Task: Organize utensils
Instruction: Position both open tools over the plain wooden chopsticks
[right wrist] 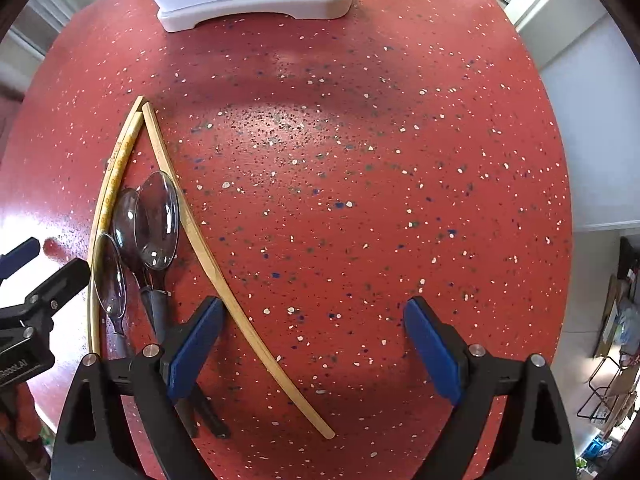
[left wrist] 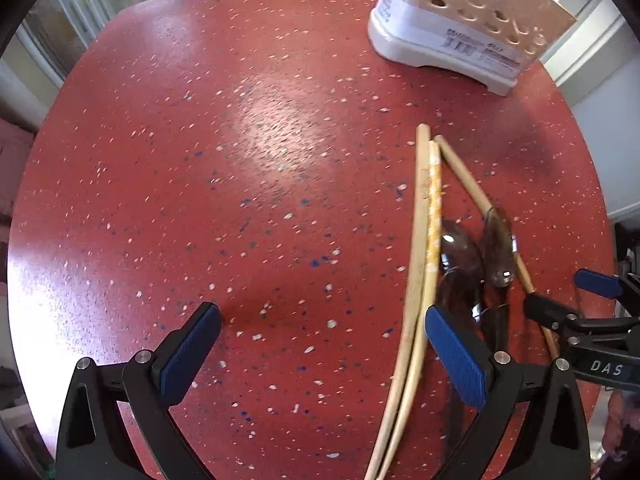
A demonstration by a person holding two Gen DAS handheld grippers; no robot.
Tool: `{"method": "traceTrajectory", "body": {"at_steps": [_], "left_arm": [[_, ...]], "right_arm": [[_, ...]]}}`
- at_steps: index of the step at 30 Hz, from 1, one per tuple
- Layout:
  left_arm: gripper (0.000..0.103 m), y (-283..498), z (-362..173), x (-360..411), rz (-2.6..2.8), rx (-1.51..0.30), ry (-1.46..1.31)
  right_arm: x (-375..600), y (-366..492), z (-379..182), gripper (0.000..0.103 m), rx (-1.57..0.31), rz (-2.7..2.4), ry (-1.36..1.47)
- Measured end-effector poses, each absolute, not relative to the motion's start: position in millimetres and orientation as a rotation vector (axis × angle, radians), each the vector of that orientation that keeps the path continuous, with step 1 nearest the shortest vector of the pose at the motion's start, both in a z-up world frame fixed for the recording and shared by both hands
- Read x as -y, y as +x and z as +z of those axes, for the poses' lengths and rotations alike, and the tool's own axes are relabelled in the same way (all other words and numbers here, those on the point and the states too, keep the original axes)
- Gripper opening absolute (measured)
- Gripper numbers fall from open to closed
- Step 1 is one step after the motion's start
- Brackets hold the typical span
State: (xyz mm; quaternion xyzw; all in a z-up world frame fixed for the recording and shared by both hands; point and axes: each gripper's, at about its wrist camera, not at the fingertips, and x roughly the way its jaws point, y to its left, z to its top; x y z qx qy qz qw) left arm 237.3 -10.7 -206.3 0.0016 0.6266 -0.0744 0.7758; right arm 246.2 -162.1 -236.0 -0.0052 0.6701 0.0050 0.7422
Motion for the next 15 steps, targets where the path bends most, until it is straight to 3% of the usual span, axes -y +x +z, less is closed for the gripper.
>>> {"method": "traceTrajectory", "body": {"at_steps": [15], "left_arm": [[0.103,246.0,-213.1,5.2,-0.158,-1.353,0.027]], "right_arm": [[161.7,216.7,-229.7,0.093,-1.452,0.068,-0.100]]}}
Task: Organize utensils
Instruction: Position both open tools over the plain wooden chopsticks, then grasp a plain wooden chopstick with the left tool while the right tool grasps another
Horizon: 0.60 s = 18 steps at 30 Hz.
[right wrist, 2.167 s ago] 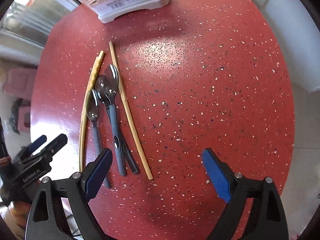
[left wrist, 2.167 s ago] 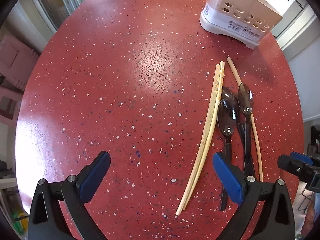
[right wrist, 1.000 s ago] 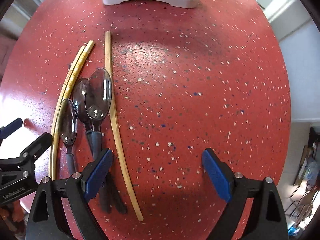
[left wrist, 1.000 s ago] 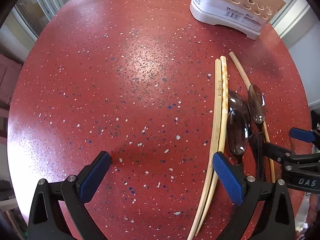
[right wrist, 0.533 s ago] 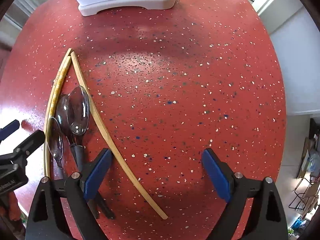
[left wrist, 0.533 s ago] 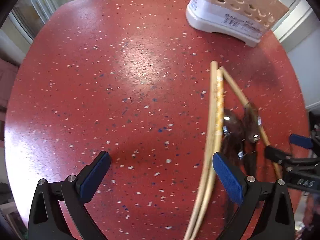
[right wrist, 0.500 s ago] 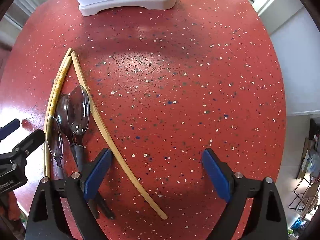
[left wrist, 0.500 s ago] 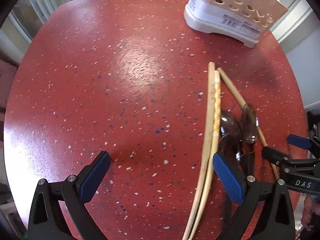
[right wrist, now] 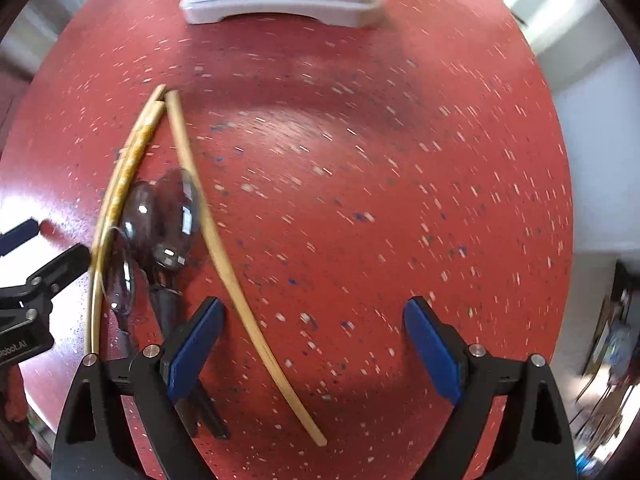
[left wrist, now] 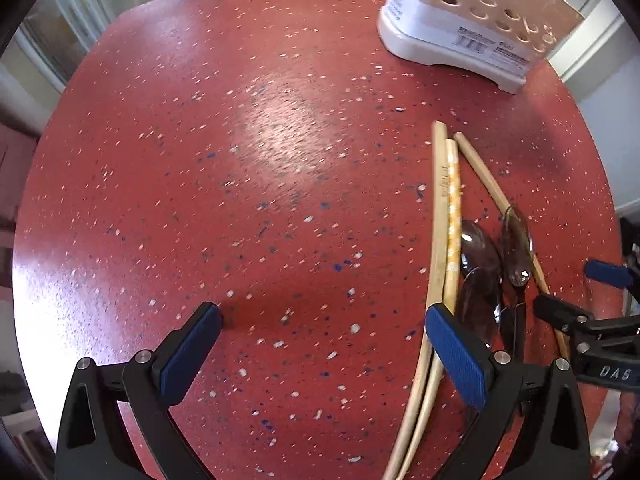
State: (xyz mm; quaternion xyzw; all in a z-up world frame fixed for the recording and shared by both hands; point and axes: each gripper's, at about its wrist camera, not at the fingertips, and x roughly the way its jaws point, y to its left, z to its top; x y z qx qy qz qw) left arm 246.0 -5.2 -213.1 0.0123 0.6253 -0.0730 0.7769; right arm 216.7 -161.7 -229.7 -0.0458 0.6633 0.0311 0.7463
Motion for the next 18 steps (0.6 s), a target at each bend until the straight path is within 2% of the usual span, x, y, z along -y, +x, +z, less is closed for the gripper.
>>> {"method": "traceTrajectory", "body": {"at_steps": [8,14,18], "left_arm": [[0.103,258.5,-217.0,32.2,-0.166,-1.342,0.120],[0.103,258.2,-215.9,14.0,-0.152,-1.350,0.097],[0.103,259.9,-214.9,13.9,-0.153,-1.354,0.103]], "right_arm": [[145.4,245.1,-226.2,0.088,-1.447,0.102,-0.125],[159.1,244.1,-229.4,0.088,-1.457,0.082,-0.082],[149.4,252.9,-226.6,0.082,-1.448,0.117,-0.133]]}}
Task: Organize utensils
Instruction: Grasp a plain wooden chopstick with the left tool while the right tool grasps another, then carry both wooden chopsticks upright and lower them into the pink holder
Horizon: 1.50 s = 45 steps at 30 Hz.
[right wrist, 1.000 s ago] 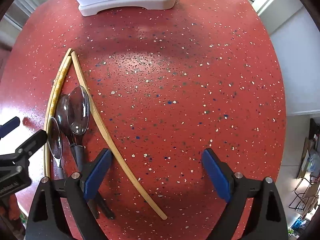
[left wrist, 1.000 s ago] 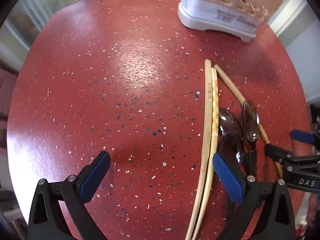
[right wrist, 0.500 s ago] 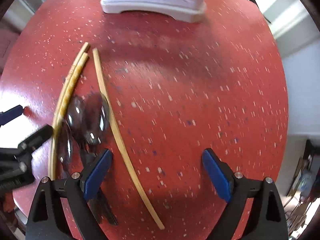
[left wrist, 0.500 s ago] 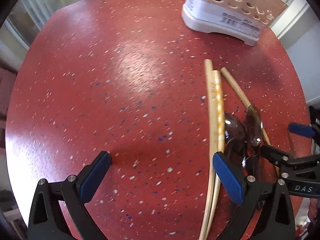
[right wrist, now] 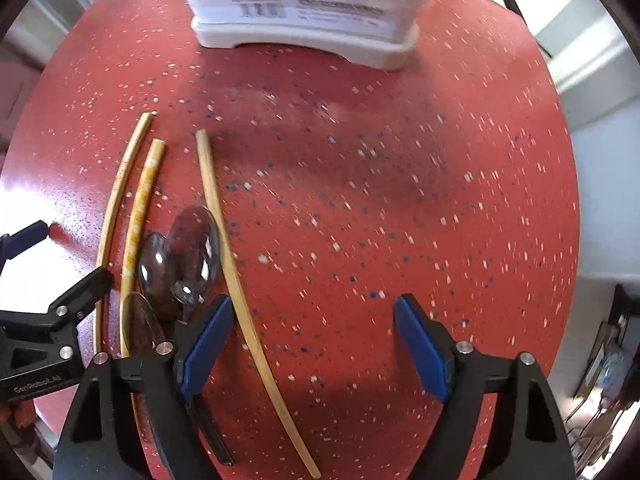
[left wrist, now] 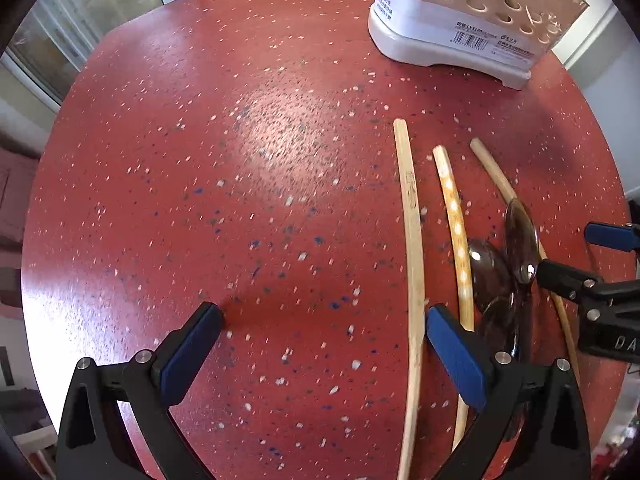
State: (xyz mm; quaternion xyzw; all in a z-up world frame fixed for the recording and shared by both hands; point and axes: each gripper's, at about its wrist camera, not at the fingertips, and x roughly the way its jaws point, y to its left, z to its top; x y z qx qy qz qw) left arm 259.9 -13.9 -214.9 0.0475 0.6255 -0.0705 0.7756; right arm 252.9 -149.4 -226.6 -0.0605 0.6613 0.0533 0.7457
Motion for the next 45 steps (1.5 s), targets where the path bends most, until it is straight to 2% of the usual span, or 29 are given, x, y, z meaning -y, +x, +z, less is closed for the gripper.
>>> {"method": "traceTrajectory", "body": {"at_steps": [8,10,12,13,14,16,17,19,21,36,45], "left_arm": [[0.103,300.3,-207.3,37.5,-0.172,-1.381,0.130],[0.103,304.8,-206.6,41.0,-0.179,-1.400,0.137],[0.103,306.7,-203.6,47.0,-0.204,-1.407,0.153],[0.103,307.1,-200.1,51.7,-0.225,-1.406,0.173],[0.102,307.4,-196.5,57.7,-0.250,-1.406,0.194],[0.082,307.8,-189.7,66.0,-0.285,-1.408,0.227],[0.076,307.6,-187.1,70.1,-0.301,-1.411,0.234],[0.043,309.9,-181.7,80.1,-0.329,-1.417,0.258],[0.035,311.6,-179.6,88.8,-0.349,-1.428,0.248],[0.035,262.3,-103.6,58.1,-0.309,-1.171,-0.038],[0.035,240.3,-49.8,29.9,-0.298,-1.037,-0.120]], "right_arm": [[115.6,266.9,-218.3,0.042,-1.451,0.192,-0.248],[109.2,267.3,-217.6,0.026,-1.469,0.219,-0.251],[101.7,269.4,-217.1,0.018,-1.487,0.233,-0.235],[100.3,270.6,-217.2,0.006,-1.496,0.235,-0.231],[98.3,271.8,-217.2,0.006,-1.501,0.235,-0.230],[103.9,271.6,-217.3,0.006,-1.498,0.240,-0.201],[108.6,269.8,-218.1,0.006,-1.498,0.243,-0.182],[122.8,266.2,-216.8,0.006,-1.501,0.245,-0.133],[141.5,267.2,-212.7,0.006,-1.495,0.245,-0.084],[233.5,225.5,-160.7,0.006,-1.273,0.288,0.195],[259.7,221.9,-104.3,0.006,-1.137,0.315,0.248]]}}
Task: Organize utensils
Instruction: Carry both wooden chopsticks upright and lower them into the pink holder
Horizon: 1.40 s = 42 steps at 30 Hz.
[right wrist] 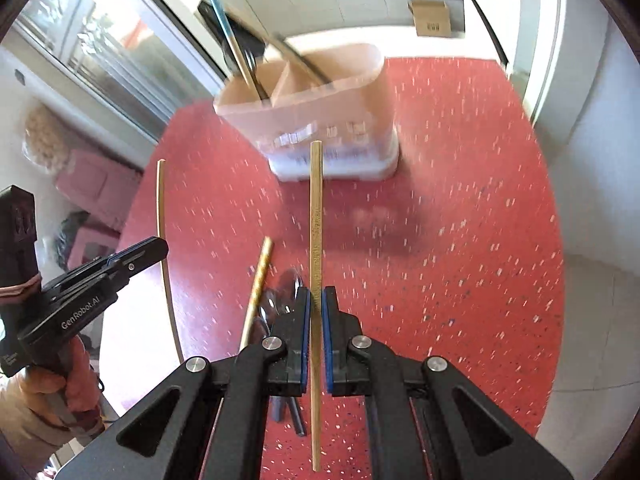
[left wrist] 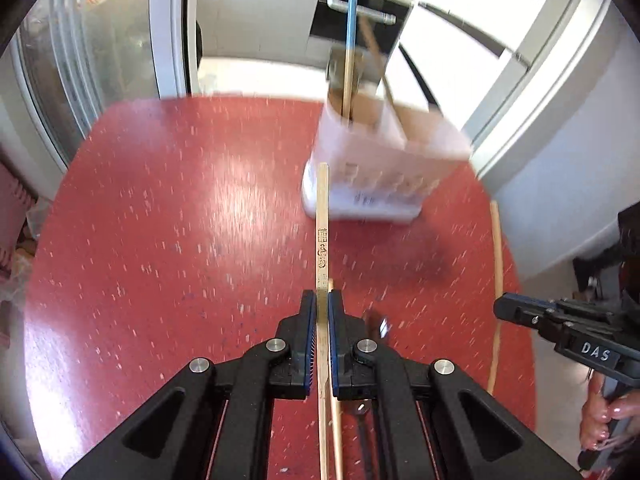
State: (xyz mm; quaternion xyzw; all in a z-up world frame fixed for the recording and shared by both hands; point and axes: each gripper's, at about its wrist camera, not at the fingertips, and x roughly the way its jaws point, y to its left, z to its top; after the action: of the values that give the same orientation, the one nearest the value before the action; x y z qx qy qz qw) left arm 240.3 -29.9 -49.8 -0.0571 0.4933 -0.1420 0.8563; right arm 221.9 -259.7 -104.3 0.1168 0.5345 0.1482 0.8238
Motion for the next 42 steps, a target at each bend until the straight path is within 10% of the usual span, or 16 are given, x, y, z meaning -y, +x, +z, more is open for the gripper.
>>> {"method": "traceTrajectory", "body": {"at_steps": [18,42], "left_arm": [[0.035,341.1,81.1,53.8,-0.334,-0.687,-0.211],[0.035,406.8,39.2,71.0,-0.199,-0.561,-0.258]], "right_arm": [[260.8,309.3,40.5,0.006,-0.733,0.274,0.253],[217.0,386.7,-6.4,0.006,-0.542,0.204,0.026]]}}
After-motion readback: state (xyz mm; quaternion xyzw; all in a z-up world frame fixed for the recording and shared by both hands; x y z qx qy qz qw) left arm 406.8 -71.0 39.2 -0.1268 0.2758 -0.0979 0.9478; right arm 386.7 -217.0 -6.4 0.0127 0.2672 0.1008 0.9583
